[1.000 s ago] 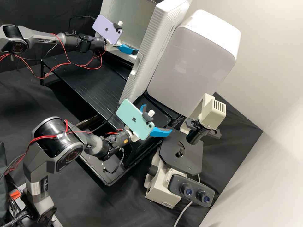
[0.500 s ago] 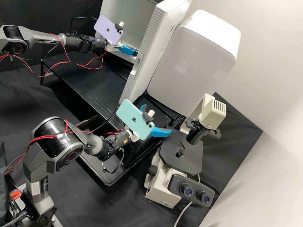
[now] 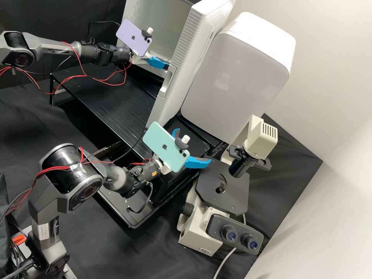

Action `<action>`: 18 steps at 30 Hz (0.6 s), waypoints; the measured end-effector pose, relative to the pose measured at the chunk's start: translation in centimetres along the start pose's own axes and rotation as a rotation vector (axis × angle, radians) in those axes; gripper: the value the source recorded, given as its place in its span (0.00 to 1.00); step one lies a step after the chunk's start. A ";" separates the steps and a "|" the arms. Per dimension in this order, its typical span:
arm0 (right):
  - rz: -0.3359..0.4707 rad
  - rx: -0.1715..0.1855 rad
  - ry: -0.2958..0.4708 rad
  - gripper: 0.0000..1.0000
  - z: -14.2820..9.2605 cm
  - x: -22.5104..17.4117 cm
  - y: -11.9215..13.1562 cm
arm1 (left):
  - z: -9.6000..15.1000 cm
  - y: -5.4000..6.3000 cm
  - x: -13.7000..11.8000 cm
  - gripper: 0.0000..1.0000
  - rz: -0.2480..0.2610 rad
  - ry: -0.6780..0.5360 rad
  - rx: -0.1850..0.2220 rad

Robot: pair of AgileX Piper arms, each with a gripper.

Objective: Take the petri dish out of the incubator

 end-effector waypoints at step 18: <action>0.000 0.000 0.000 1.00 0.0 0.0 0.0 | -0.2 -0.1 0.1 0.00 0.001 0.016 0.003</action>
